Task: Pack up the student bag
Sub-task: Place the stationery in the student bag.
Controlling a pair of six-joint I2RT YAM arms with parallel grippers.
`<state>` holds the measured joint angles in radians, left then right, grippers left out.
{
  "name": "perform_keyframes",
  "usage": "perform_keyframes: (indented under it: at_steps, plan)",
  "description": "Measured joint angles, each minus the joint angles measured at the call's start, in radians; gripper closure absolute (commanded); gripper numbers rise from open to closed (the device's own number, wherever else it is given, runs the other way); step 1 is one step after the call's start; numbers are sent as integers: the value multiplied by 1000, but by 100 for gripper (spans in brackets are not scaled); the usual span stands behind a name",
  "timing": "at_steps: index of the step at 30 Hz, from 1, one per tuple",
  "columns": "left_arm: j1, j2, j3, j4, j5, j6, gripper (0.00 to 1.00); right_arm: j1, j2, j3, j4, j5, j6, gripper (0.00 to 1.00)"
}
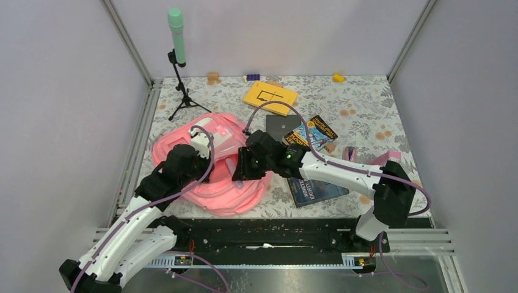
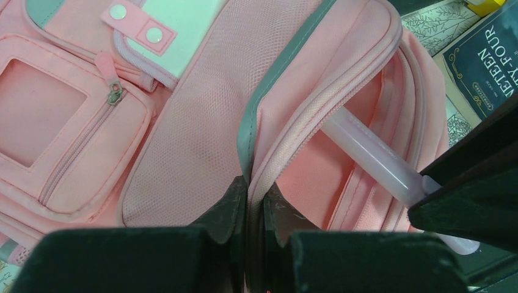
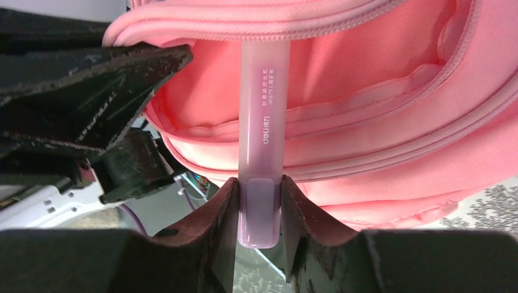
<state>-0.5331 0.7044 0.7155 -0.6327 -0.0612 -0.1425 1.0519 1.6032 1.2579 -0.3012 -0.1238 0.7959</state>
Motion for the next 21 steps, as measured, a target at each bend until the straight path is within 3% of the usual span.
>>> perform_keyframes:
  at_steps: [6,19,21]
  plan:
    - [-4,0,0,6,-2,4,100,-2,10,-1,78,32,146,100]
    - [-11,-3,0,34,-6,4,100,11,111,-20,299,250,355,100]
    - [-11,-3,0,38,-6,4,100,27,113,-26,320,315,357,93]
